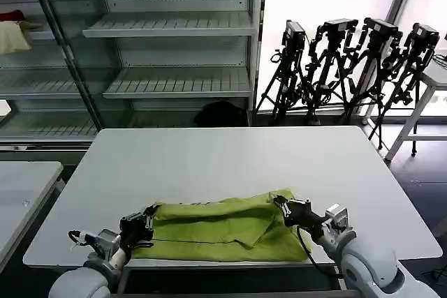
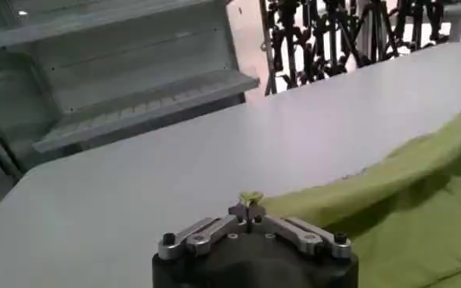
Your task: Fold and organize the clothes.
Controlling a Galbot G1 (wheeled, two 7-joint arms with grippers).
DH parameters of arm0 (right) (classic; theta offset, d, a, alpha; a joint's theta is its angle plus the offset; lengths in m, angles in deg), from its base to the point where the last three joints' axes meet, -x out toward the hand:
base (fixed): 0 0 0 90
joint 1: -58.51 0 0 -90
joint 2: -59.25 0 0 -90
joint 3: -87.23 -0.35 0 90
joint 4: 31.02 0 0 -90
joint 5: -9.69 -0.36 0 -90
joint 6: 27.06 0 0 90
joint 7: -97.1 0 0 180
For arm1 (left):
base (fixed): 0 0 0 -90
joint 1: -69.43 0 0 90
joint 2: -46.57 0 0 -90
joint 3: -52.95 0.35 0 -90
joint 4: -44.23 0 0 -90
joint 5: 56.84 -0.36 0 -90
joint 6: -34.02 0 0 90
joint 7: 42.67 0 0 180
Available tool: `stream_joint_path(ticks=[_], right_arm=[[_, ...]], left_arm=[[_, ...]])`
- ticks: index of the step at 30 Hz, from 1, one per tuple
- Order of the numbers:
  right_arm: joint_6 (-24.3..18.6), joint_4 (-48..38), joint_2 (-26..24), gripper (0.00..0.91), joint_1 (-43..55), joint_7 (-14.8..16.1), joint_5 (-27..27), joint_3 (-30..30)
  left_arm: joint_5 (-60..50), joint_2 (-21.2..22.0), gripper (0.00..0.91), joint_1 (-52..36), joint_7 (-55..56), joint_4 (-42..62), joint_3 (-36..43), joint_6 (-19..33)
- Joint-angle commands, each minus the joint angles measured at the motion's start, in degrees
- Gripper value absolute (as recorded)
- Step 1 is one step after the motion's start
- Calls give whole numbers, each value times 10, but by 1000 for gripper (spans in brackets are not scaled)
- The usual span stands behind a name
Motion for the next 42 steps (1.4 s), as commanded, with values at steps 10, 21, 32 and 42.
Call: stream_joint_path(ticks=[10, 21, 32, 42], right_arm=[[-4, 31, -4, 0, -50, 0, 4, -15], [-2, 39, -8, 0, -50, 1, 2, -27], [-9, 41, -9, 0, -89, 0, 14, -31], [4, 45, 2, 907, -109, -39, 20, -29]], left_arm=[[-22, 5, 20, 16, 20, 9, -7, 0], [-19, 1, 20, 9, 25, 13, -8, -2], [-29, 8, 30, 28, 29, 15, -5, -1], [-50, 9, 907, 34, 31, 12, -5, -5]])
